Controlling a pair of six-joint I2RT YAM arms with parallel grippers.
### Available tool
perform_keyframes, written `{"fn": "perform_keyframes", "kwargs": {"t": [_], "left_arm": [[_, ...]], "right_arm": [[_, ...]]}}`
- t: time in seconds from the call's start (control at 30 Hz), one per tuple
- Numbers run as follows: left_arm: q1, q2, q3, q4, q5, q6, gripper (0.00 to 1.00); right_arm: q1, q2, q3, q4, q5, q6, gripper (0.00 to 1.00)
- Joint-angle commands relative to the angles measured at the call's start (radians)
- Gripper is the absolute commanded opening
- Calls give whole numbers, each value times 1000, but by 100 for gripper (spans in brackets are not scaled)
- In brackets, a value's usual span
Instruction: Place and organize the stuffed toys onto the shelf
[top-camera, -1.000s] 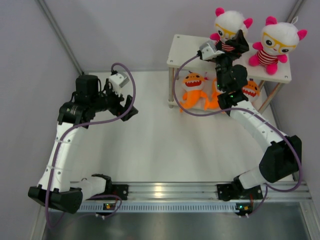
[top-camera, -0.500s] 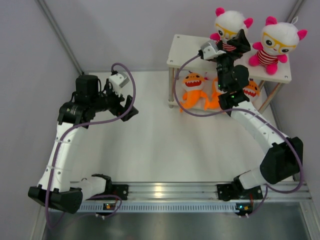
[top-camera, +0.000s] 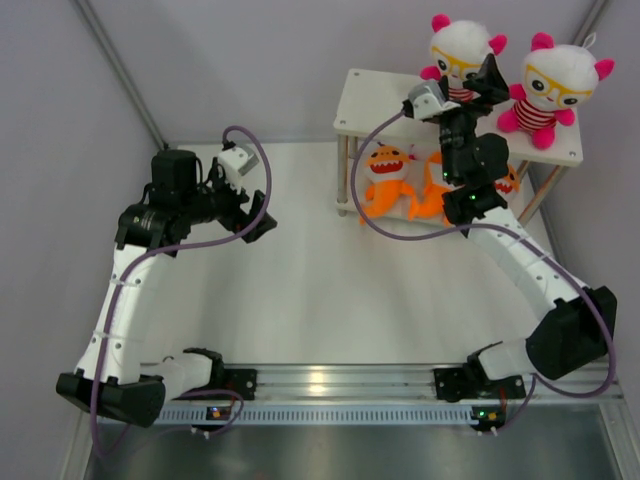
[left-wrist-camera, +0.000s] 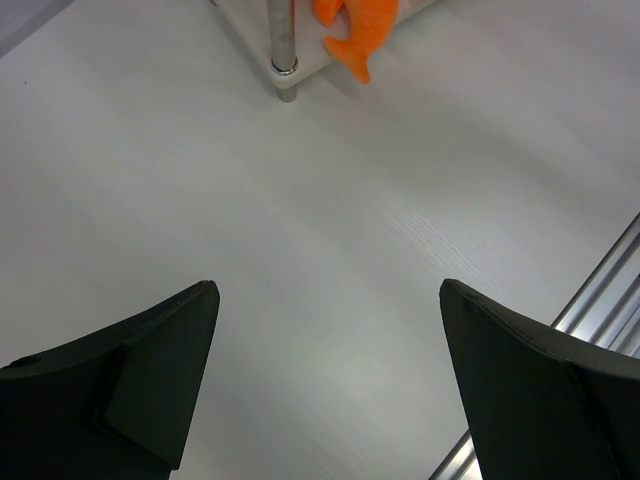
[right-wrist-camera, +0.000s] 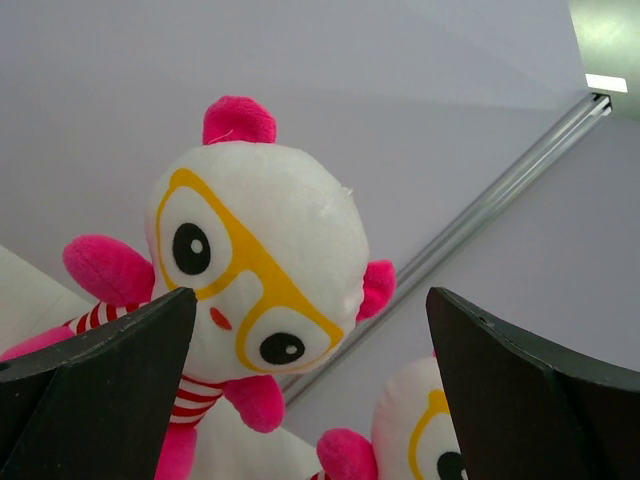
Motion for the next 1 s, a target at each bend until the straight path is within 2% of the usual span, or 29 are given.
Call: {"fn": "perform_keyframes", "kwargs": {"t": [0.0, 0.3, 0.4, 0.5, 0.6, 0.63, 0.73, 0.8, 0.83, 0.97], "left_arm": [[-3, -7, 1, 27, 11, 10, 98], [-3, -8, -2, 25, 4, 18, 98], [-3, -4, -7, 25, -24, 21, 98], [-3, -3, -19, 27, -91, 24, 98], [-3, 0, -33, 27, -174, 33, 98], [-3, -3, -42, 27, -188, 35, 98], [-3, -17, -67, 27, -236, 47, 98], [-3, -23, -76, 25, -254, 49, 98], [-3, -29, -87, 25, -275, 47, 98], [-2, -40, -131, 27, -340, 50, 98]], "right_arm": [[23, -55, -13, 21, -41, 23, 99], [43, -92, -27, 0, -71, 37, 99], [71, -136, -31, -55, -94, 51, 99], [127, -248, -64, -139, -142, 44, 99], [192, -328, -71, -268, -163, 151, 99], [207, -384, -58, -420, -206, 258, 100], [209, -482, -88, -614, -303, 482, 100], [210, -559, -152, -638, -364, 587, 99], [210, -584, -239, -635, -375, 682, 99], [210, -668, -456, -612, -412, 834, 99]]}}
